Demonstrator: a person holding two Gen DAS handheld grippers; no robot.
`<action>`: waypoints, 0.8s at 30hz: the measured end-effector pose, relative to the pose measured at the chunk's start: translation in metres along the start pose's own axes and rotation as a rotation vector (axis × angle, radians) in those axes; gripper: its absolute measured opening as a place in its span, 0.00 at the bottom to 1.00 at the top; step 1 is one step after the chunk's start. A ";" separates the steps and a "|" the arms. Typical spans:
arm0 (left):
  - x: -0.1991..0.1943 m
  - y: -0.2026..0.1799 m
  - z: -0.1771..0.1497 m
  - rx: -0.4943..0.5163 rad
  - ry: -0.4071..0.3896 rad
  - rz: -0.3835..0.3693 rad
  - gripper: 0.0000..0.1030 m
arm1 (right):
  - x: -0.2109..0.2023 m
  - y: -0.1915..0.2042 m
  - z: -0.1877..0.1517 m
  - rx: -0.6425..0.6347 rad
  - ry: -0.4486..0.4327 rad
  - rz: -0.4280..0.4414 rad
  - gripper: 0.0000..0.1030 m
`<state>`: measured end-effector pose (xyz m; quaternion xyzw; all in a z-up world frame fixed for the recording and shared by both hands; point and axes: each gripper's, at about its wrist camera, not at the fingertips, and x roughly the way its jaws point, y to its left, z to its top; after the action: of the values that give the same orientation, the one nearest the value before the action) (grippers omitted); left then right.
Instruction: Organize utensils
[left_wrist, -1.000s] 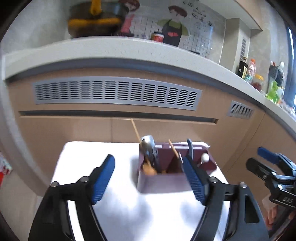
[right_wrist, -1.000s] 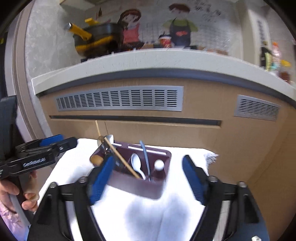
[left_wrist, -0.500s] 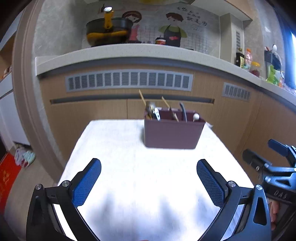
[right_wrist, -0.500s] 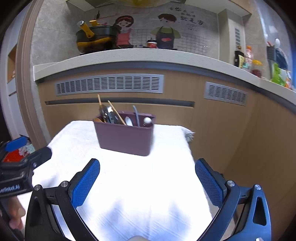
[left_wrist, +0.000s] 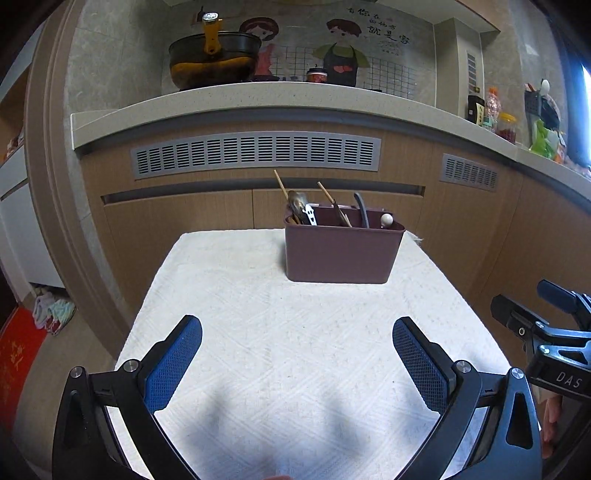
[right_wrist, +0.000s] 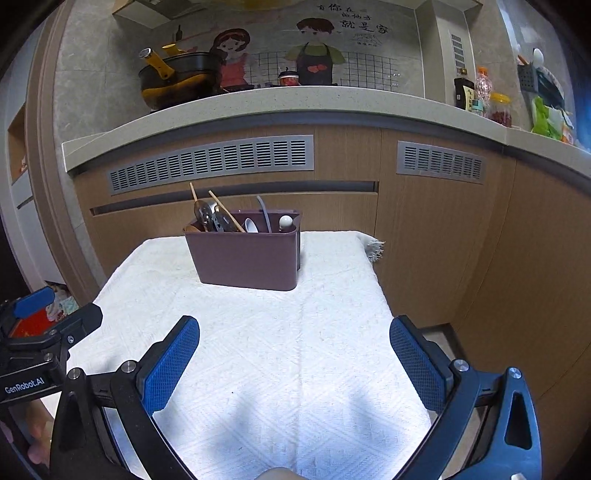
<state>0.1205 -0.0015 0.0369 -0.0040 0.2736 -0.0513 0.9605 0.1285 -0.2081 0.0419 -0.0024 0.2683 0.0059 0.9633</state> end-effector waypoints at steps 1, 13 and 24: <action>0.000 0.000 0.000 0.000 0.000 0.000 0.99 | 0.000 0.001 0.000 -0.005 0.001 -0.002 1.00; 0.000 0.000 0.000 0.003 0.004 -0.003 0.99 | 0.001 0.003 -0.002 -0.016 0.011 0.005 1.00; -0.001 0.000 -0.001 0.002 0.004 -0.006 0.99 | 0.000 0.001 -0.001 -0.010 0.011 0.007 1.00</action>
<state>0.1195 -0.0010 0.0366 -0.0038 0.2757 -0.0543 0.9597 0.1280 -0.2069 0.0410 -0.0066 0.2738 0.0105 0.9617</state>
